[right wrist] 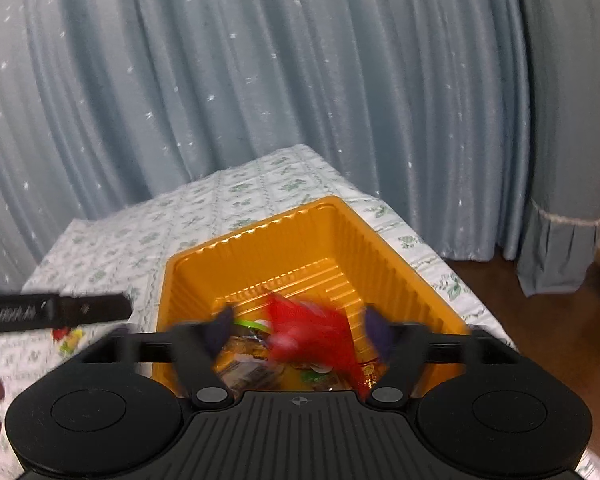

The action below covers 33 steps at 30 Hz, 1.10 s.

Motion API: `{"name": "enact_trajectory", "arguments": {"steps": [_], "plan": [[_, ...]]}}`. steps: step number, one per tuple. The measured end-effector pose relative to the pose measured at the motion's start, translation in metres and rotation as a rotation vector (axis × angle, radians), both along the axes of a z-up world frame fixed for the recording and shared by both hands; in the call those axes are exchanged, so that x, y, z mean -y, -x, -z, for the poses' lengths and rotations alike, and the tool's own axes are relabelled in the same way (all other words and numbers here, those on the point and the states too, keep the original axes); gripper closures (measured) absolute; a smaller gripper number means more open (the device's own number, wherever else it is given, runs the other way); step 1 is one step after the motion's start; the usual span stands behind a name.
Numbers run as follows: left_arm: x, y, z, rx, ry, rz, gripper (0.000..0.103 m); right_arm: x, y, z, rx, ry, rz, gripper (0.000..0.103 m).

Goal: Organize snacks
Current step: 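Carry both snacks over the orange tray and open both tools to release, then move both tools back toward the small red and yellow candies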

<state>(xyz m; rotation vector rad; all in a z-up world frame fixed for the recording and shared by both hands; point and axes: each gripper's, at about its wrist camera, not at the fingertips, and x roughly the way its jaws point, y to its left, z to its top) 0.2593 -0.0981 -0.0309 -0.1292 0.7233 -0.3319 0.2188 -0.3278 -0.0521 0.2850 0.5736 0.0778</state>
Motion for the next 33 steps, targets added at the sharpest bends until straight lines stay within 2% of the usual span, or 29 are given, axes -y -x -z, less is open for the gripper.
{"name": "enact_trajectory", "arguments": {"steps": [4,11,17,20,26,33], "plan": [[-0.007,0.012,0.001,-0.002,0.003,-0.022,0.037,0.011,0.005,-0.004,0.032,-0.056,0.034,0.015],[-0.021,0.041,-0.001,-0.007,0.006,-0.063,0.036,0.009,0.019,-0.014,0.091,-0.018,0.053,0.015],[-0.029,0.073,-0.011,0.004,0.0,-0.089,0.033,-0.011,0.042,-0.021,0.112,0.016,0.015,0.015],[-0.035,0.091,-0.016,0.006,0.003,-0.104,0.032,-0.023,0.062,-0.024,0.101,0.012,-0.012,0.015],[-0.051,0.125,-0.025,0.013,-0.001,-0.151,0.03,-0.046,0.096,-0.024,0.001,0.01,-0.027,0.015],[-0.064,0.159,-0.033,0.021,-0.027,-0.191,0.026,-0.067,0.125,-0.027,-0.056,0.015,-0.059,0.015]]}}
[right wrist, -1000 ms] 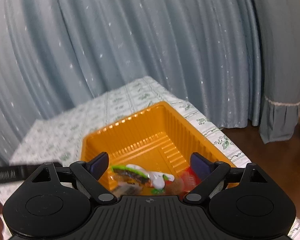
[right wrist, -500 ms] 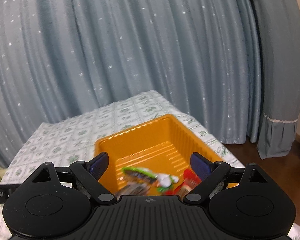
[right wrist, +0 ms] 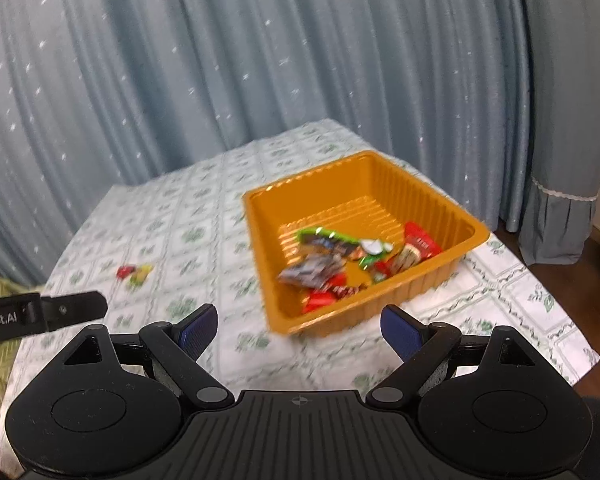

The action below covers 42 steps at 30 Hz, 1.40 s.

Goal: Organize snacks
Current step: 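Move both tools back toward the small red and yellow candies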

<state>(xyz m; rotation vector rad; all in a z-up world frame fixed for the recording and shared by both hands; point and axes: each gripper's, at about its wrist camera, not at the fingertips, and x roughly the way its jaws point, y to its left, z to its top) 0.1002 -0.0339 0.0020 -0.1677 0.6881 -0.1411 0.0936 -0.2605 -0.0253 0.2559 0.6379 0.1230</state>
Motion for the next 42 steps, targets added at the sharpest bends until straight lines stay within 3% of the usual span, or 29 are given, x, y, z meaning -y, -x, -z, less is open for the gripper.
{"name": "enact_trajectory", "arguments": {"steps": [23,34,42], "plan": [[-0.053,0.052,-0.006,-0.012,-0.028,-0.144,0.009,-0.064,0.02,-0.019,-0.005,0.059,-0.15,0.015],[-0.069,0.052,-0.01,0.005,-0.019,-0.173,0.007,-0.075,0.015,-0.018,-0.003,0.064,-0.175,0.015],[-0.097,0.03,-0.015,0.022,-0.031,-0.211,0.007,-0.094,-0.002,-0.017,0.024,0.078,-0.233,0.015]]}}
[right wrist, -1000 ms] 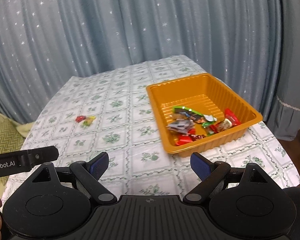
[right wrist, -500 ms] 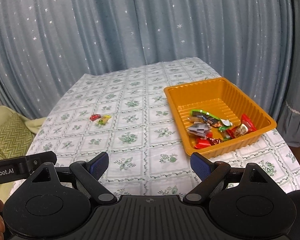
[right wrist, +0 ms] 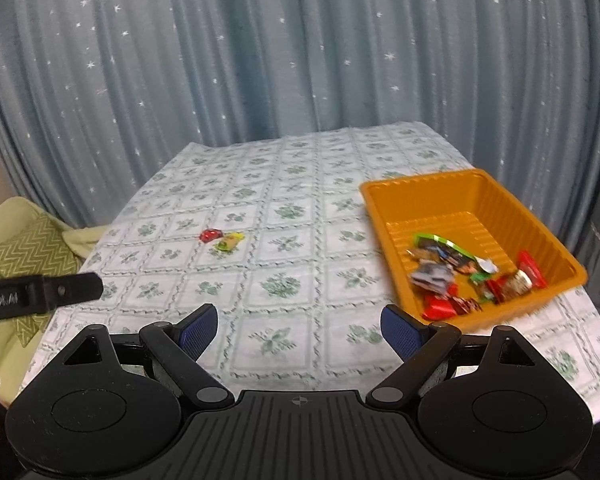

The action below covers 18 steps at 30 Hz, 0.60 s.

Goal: Organize snacks
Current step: 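Move both tools back toward the small red and yellow candies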

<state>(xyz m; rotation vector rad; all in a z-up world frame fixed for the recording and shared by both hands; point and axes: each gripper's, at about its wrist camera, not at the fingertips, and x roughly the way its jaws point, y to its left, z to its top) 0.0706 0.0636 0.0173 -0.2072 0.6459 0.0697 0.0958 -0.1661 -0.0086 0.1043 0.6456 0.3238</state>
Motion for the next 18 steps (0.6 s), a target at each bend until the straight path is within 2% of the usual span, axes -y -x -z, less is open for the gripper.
{"name": "enact_trajectory", "arguments": {"steps": [8,16,18], "plan": [[-0.032,-0.047,-0.002,0.012,-0.063,0.006,0.007,-0.033,-0.035,0.001,0.043,0.004,-0.042,0.015],[-0.067,-0.101,0.02,-0.01,-0.101,0.007,0.007,-0.079,-0.086,0.018,0.051,0.01,-0.085,0.016],[-0.074,-0.114,0.029,-0.02,-0.112,0.009,0.007,-0.092,-0.103,0.028,0.041,0.013,-0.094,0.023]]}}
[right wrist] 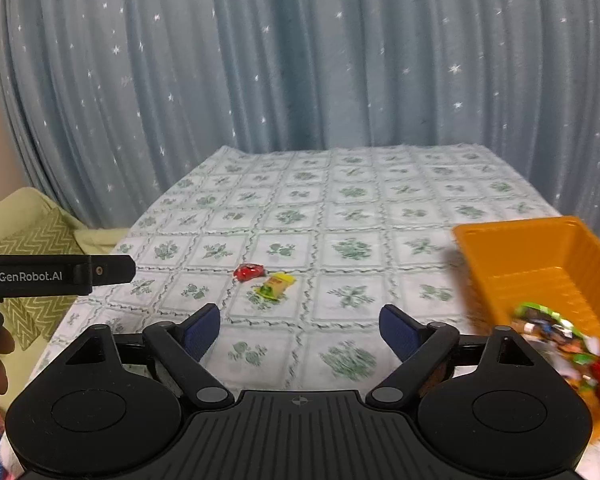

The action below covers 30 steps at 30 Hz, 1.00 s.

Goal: Organize snacks
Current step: 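Move both tools back toward the small red and yellow candies, then grasp the yellow candy packet with the right tool while the left tool grasps the red candy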

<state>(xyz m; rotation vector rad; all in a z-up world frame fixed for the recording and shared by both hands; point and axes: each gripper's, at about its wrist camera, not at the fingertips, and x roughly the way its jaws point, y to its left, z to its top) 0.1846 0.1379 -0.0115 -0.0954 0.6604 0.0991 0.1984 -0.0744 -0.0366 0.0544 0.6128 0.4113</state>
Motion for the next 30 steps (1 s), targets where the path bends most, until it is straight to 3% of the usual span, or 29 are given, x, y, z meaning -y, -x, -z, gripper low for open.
{"name": "enact_trajectory", "arguments": {"steps": [4,14,21,30], "plan": [[-0.015,-0.023,0.017,0.02,0.006,0.022,0.007,-0.017,-0.031,0.019,-0.031,-0.004,0.0,0.028],[-0.035,-0.073,0.042,-0.033,0.033,0.022,0.007,-0.055,-0.091,0.062,-0.071,-0.008,-0.014,0.042],[-0.049,-0.089,0.055,-0.072,0.039,-0.003,0.007,-0.078,-0.118,0.087,-0.079,0.01,-0.013,0.057],[-0.053,-0.099,0.065,-0.093,0.019,-0.001,0.007,-0.1,-0.13,0.101,-0.048,0.084,0.01,0.064]]}}
